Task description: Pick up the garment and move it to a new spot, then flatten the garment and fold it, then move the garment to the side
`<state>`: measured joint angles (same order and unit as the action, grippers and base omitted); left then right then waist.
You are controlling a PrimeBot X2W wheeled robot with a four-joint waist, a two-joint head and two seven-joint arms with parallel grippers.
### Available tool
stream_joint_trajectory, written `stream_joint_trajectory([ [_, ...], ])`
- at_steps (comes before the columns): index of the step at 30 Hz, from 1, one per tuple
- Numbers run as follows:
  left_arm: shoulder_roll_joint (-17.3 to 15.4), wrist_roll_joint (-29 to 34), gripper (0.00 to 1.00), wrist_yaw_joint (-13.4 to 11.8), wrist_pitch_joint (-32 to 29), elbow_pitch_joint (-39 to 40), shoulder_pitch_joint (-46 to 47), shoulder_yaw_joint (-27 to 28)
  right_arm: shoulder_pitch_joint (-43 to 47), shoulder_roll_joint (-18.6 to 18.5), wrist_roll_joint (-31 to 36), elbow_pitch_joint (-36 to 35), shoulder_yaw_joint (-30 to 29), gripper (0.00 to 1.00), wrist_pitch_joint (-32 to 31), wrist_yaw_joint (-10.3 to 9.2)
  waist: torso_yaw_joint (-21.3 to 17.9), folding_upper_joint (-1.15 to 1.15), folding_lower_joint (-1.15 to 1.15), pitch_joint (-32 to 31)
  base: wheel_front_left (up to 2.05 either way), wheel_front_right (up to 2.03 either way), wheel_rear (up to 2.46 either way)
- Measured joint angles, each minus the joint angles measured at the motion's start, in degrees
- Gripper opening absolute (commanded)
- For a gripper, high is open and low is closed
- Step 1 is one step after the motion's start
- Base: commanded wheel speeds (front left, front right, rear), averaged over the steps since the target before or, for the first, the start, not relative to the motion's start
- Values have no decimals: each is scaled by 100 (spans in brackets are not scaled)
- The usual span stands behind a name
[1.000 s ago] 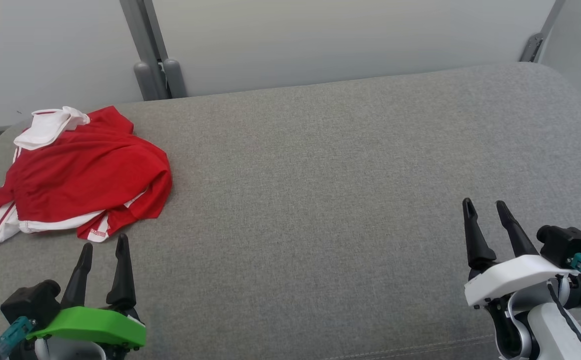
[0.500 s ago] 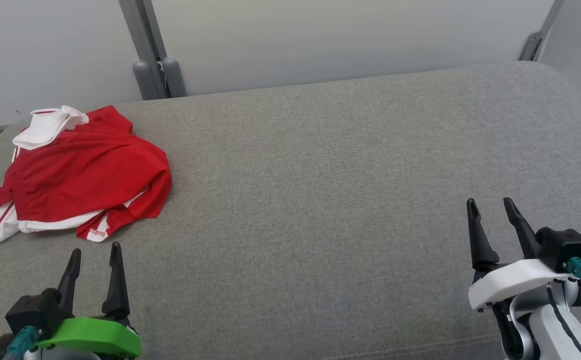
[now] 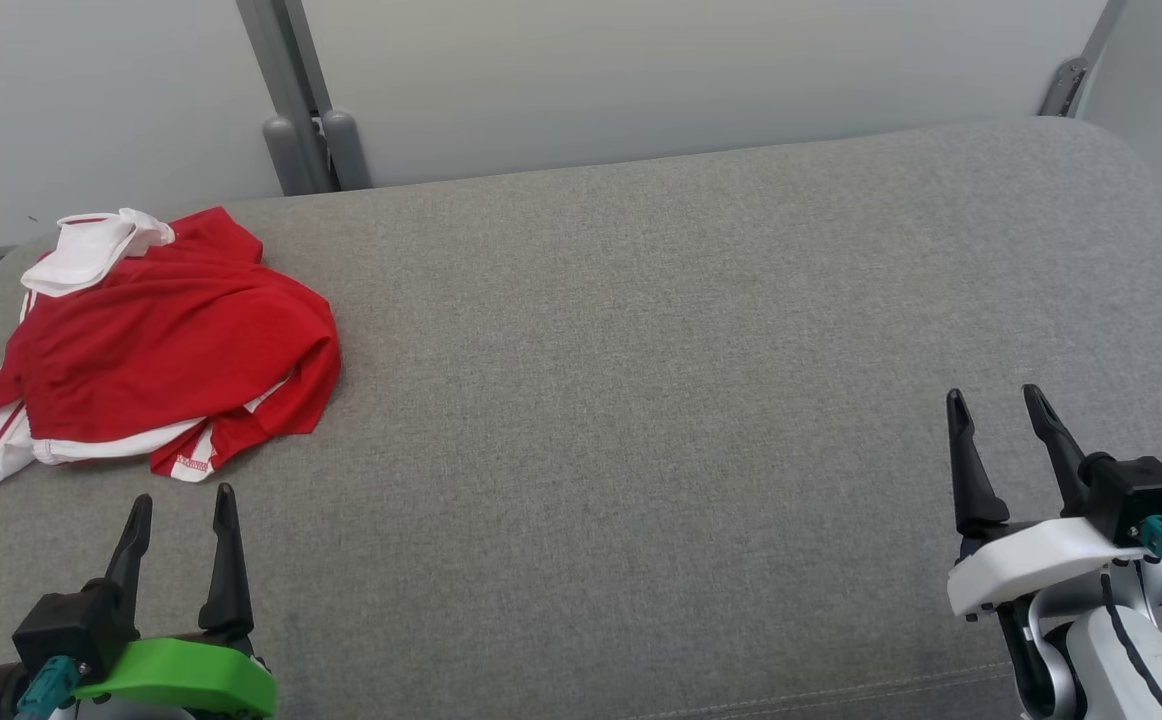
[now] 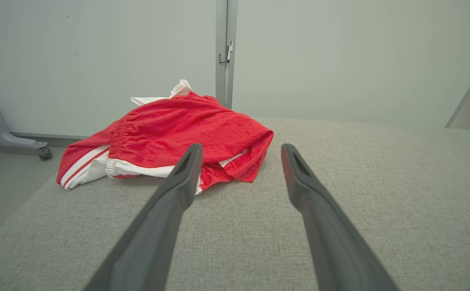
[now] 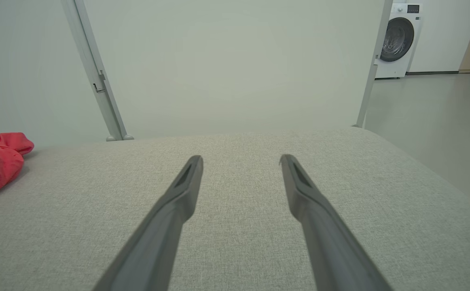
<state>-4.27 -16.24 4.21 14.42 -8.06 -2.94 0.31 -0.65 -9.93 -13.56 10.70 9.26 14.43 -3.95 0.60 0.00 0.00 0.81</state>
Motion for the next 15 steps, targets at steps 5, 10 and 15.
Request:
stream_joint_trajectory([
  [5, 16, 0, 100, 32, 0, -7, -1, 32, 0, 12, 1, 1, -22, 100, 0, 47, -8, 0, 0, 2, 0, 0, 0],
  [10, 30, 0, 100, 40, 0, -10, -1, 87, 0, 32, 3, -1, -60, 100, 0, 90, -18, 0, 0, 18, 0, 0, 0],
  [15, 35, 0, 100, 81, 0, 38, -1, 168, -1, 69, 53, -60, -66, 100, 0, 112, -30, 0, 0, 129, 0, 0, 0],
])
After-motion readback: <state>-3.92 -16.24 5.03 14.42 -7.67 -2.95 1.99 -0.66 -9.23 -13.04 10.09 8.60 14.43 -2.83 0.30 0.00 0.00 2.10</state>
